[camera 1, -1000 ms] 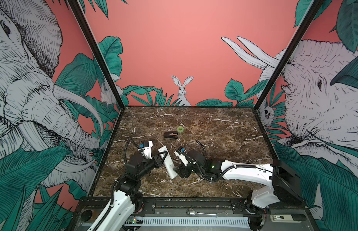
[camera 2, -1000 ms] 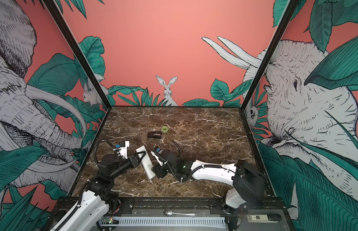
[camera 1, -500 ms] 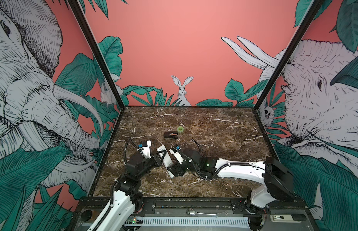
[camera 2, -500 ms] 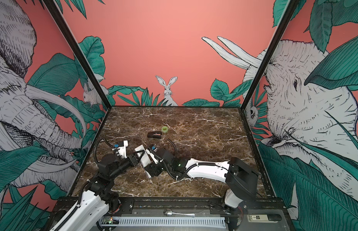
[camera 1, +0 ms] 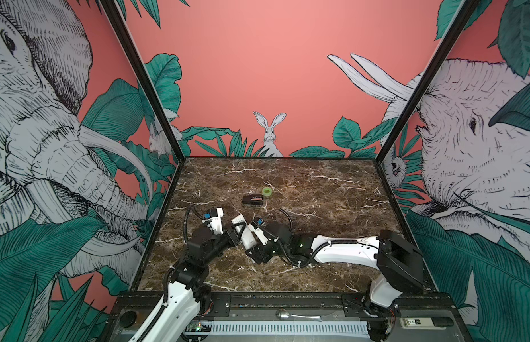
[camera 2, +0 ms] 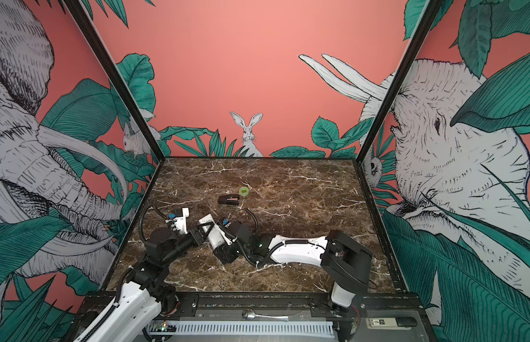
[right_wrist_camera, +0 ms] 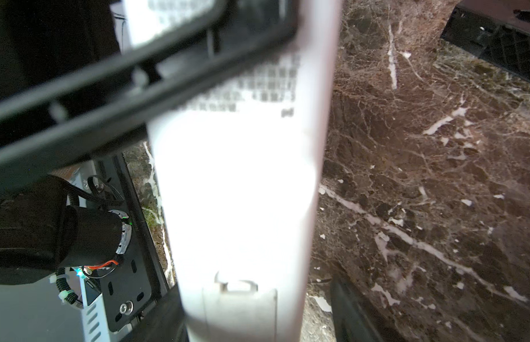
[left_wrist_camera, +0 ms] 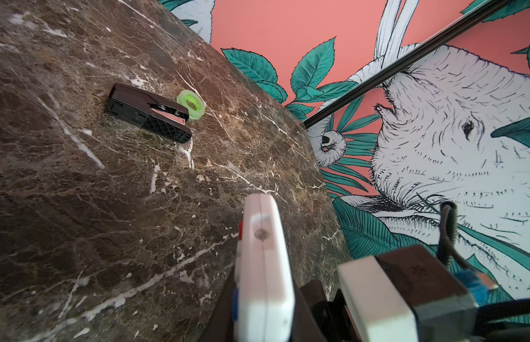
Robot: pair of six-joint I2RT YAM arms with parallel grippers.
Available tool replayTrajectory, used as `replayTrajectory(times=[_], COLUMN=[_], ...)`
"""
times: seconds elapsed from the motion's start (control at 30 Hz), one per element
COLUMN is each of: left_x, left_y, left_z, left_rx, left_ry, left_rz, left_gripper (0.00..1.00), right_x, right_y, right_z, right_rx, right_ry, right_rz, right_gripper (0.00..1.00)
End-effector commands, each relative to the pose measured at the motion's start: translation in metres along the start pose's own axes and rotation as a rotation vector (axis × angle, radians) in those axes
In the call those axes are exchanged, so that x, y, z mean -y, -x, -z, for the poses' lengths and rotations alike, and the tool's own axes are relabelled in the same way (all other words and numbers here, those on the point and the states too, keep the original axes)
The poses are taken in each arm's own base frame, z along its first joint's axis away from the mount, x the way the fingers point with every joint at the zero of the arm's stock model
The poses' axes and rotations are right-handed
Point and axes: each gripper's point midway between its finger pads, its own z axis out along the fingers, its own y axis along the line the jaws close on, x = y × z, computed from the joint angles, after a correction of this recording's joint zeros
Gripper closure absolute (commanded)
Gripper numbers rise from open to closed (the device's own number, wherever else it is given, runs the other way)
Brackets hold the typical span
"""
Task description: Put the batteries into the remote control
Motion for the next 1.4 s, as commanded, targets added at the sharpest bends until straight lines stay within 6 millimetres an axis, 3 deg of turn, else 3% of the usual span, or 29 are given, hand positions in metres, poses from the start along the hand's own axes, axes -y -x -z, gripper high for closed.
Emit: replayTrajectory(times=[0.0,0.53,0.73,0.9,1.1,1.17,1.37], left_x=[0.012,0.006,0.007,0.012,0.020,0.025,0.058], left_y=[0.010,0.005,0.004,0.005,0.003,0.001,-0.001], left_z=[0.002,-0.001,-0.001,0.001,0.007,0.009,0.014], left_rx=[0.035,0.020,0.015,0.008,-0.018,-0.032,-0.101], left_ry=[-0.038,-0.026,-0.032,-0.039,-0.055,-0.080,-0.200], left_rz=[-0.004,-0.005,-0.006,-0.039,-0.109,-0.130,-0.233], left_gripper=[1.00,1.00,0.71,0.48,0.40,0.39,0.32], right_x=[-0.006,-0.003,-0.001,0.002,0.012,0.008,0.005], right_y=[0.010,0.010,0.012,0.016,0.018,0.029,0.036], right_z=[-0.001,0.001,0.004,0.010,0.018,0.031,0.054], right_rx=[0.029,0.041,0.046,0.055,0.071,0.103,0.112], right_ry=[0.015,0.001,-0.011,-0.020,0.005,0.023,0.068], right_rz=[-0.006,-0.003,0.004,0.012,-0.022,-0.009,0.032], right_gripper=[0.33,0.67,0.79,0.82,0.83,0.84,0.84])
